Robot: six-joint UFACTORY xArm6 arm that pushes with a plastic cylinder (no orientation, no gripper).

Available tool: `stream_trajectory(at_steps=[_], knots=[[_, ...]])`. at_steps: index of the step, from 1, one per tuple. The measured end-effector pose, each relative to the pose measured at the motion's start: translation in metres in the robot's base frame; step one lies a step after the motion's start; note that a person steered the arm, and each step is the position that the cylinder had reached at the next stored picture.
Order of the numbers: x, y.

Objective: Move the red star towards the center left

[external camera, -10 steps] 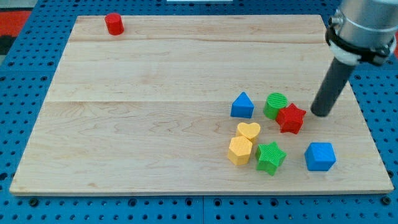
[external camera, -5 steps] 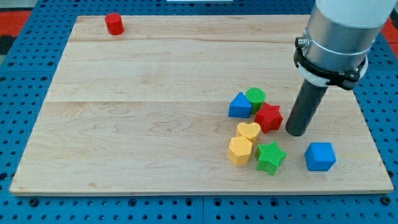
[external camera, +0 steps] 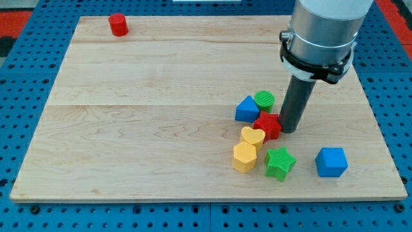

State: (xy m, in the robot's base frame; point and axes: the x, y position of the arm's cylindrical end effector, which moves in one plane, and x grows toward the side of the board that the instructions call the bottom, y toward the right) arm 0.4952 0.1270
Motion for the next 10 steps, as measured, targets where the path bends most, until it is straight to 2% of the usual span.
stream_trajectory(at_steps=[2,5,8,10], knots=[[-0.004,-0.050],[0.015,-0.068],[0.013,-0.143],[-0.063,-0.240]])
